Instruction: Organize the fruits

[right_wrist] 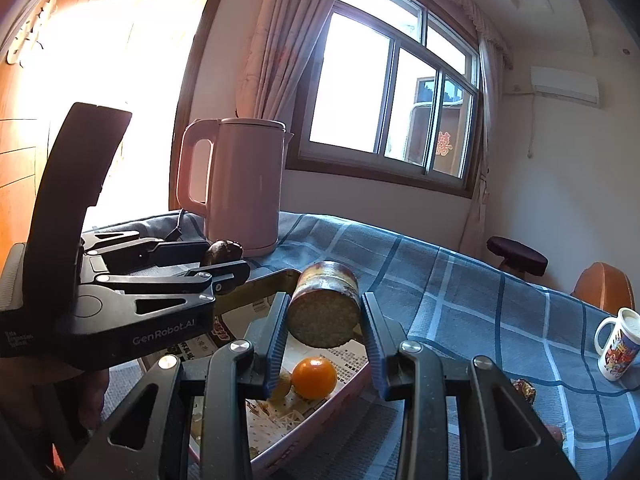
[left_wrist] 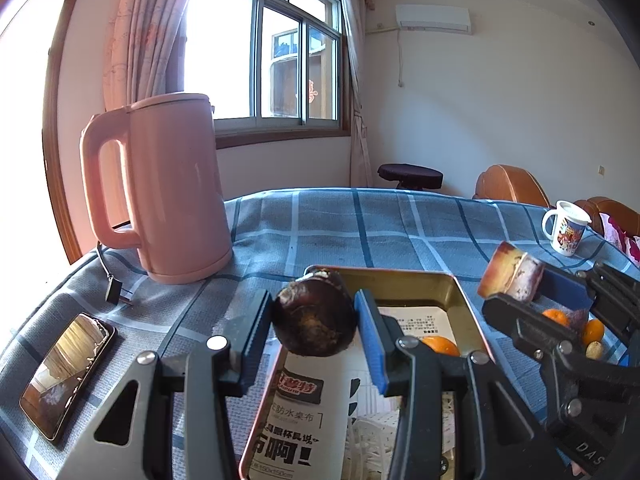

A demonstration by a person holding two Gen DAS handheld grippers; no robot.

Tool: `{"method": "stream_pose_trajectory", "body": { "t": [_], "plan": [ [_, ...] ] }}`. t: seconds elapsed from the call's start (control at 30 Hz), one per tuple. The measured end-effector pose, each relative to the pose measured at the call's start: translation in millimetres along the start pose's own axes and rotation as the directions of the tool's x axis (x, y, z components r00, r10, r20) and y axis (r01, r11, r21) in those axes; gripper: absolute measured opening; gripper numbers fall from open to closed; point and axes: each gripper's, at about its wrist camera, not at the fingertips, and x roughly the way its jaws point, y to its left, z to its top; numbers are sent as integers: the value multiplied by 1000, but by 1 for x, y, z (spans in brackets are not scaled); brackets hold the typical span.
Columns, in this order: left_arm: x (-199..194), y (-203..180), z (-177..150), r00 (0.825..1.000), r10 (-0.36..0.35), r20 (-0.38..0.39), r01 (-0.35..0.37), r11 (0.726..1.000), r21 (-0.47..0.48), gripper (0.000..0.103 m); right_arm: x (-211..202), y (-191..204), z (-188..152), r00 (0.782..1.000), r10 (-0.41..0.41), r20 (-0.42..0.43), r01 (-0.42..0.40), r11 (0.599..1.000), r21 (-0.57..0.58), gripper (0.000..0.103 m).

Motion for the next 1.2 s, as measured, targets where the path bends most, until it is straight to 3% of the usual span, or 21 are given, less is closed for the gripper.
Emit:
{"method": "stream_pose_trajectory", "body": {
  "t": [0.63,1.2],
  "plan": [
    [16,0,0,995,-39,-89,39,999,4,45,25,9,1,994,28,-105,-30,999,-21,37],
    [30,-2,-1,985,-68,-161,68,998,-2,45,48,16,-3,972,65,-225,-75,997,-34,38]
  ]
}}
